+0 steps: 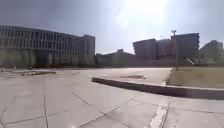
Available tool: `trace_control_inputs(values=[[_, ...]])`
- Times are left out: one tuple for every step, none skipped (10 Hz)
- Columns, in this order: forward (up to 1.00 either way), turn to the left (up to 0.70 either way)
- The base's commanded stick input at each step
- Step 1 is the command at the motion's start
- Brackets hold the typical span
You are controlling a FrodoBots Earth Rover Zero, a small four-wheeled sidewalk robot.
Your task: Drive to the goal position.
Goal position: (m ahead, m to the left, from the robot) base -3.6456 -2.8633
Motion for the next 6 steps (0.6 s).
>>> trace_control_inputs(values=[[0.70, 0.01], [0.70, 0.01], [0.70, 0.01], [0.70, 0.01], [0.70, 0.01], [0.70, 0.01]])
